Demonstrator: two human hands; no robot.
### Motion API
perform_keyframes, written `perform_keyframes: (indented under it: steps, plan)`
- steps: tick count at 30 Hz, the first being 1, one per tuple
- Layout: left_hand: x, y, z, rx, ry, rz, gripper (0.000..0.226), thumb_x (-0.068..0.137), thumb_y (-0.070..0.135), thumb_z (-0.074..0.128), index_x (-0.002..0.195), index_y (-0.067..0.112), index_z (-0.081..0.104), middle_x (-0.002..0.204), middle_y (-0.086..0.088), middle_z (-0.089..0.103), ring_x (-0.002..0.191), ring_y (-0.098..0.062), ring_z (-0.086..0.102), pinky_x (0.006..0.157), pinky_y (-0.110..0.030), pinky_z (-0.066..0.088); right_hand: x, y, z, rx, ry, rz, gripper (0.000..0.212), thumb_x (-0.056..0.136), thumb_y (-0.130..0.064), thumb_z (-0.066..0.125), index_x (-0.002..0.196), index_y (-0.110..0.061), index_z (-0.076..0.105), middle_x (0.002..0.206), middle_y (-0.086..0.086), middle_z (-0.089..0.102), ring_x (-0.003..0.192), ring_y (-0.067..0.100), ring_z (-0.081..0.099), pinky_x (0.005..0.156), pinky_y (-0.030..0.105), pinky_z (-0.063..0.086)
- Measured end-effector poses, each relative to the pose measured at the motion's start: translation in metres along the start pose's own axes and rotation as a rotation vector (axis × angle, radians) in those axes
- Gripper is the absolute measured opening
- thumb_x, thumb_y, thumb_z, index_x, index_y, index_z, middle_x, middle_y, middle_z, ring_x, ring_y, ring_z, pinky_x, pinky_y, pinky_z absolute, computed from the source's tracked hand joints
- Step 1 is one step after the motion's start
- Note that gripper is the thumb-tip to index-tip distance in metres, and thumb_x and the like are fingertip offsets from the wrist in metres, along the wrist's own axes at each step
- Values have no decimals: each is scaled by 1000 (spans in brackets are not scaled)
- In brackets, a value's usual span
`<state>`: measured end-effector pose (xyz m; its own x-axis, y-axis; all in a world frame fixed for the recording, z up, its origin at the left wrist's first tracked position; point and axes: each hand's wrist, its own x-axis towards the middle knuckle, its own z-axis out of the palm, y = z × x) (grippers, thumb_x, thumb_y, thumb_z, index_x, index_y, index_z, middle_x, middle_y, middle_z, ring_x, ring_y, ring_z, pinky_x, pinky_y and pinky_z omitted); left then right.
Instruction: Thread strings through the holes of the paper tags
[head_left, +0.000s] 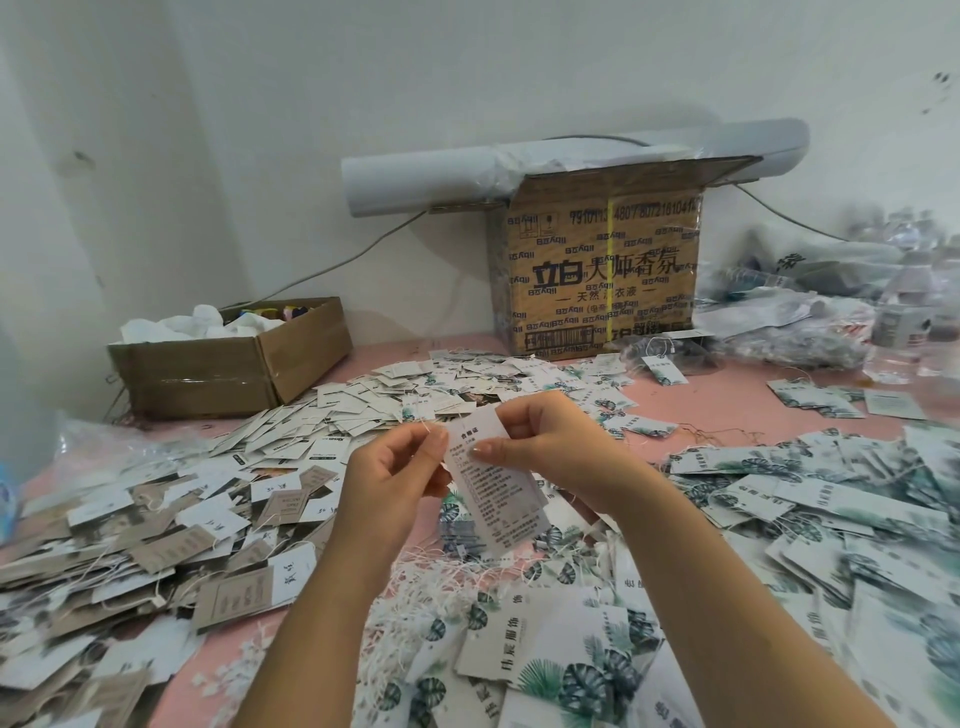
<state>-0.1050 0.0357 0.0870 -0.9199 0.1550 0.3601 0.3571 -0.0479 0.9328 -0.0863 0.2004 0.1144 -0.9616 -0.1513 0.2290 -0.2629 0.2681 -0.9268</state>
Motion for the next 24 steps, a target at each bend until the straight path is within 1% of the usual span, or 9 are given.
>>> perform_keyframes:
  steps: [4, 6, 8, 11, 15, 17, 19, 22, 24]
  plan:
    - [1, -1, 0, 0, 15, 2, 16, 83, 29, 58, 83, 18, 70, 64, 2, 68, 56, -5, 58, 55, -16, 50, 1, 0, 0, -3, -2, 21, 12, 83, -6, 66, 94, -9, 68, 90, 5, 73, 84, 20, 70, 78, 37, 57]
    - [1, -1, -1, -6, 4, -6, 25, 83, 34, 55, 84, 16, 71, 67, 0, 68, 58, -6, 58, 55, -16, 50, 0, -1, -3, -36, -35, 49, 11, 82, -4, 66, 93, -8, 66, 88, 6, 73, 82, 21, 70, 76, 37, 57]
    - [0, -1, -1, -26, -3, -25, 36, 84, 41, 49, 82, 13, 71, 68, 0, 68, 58, -7, 58, 54, -16, 49, -5, -2, -9, -104, -158, 94, 10, 82, 0, 65, 87, -9, 63, 83, 6, 72, 74, 17, 70, 65, 29, 57]
    - [1, -4, -5, -17, 2, -91, 38, 93, 38, 45, 78, 14, 70, 65, 1, 66, 55, -7, 57, 51, -16, 46, -13, -7, -16, -310, -464, 236, 13, 83, -1, 64, 82, -14, 61, 78, 0, 69, 64, 10, 68, 50, 15, 50]
    - [2, -16, -13, 359, -145, -201, 19, 93, 22, 54, 81, 17, 68, 66, 3, 65, 55, -5, 54, 48, -12, 41, -10, -8, -2, -628, -794, 420, 6, 85, -7, 63, 84, -12, 59, 81, 0, 66, 71, 21, 66, 61, 22, 56]
    - [1, -23, -16, 560, -273, -260, 12, 91, 20, 57, 83, 19, 65, 70, 3, 65, 57, -5, 53, 48, -11, 39, -8, -8, 8, -744, -844, 470, 5, 85, -12, 65, 84, -10, 60, 79, 1, 66, 66, 19, 67, 55, 20, 53]
    - [0, -31, -18, 724, -359, -288, 9, 90, 22, 60, 82, 23, 64, 74, 5, 64, 60, -4, 53, 52, -14, 40, -6, -8, 14, -845, -870, 458, 16, 84, -21, 68, 71, -18, 59, 70, -2, 62, 54, 9, 59, 47, 17, 43]
    - [0, -43, -14, 852, -340, -256, 6, 88, 26, 63, 83, 28, 64, 79, 8, 60, 69, -6, 54, 60, -22, 43, -6, -9, 17, -899, -842, 432, 18, 79, -31, 73, 72, -21, 59, 72, -5, 60, 60, 7, 51, 53, 22, 40]
    - [-2, -49, -9, 922, -283, -219, 3, 88, 31, 63, 85, 30, 63, 78, 11, 57, 71, -5, 53, 63, -23, 42, -7, -10, 18, -886, -834, 422, 21, 79, -35, 72, 87, -16, 69, 69, -11, 60, 68, 7, 53, 57, 23, 42]
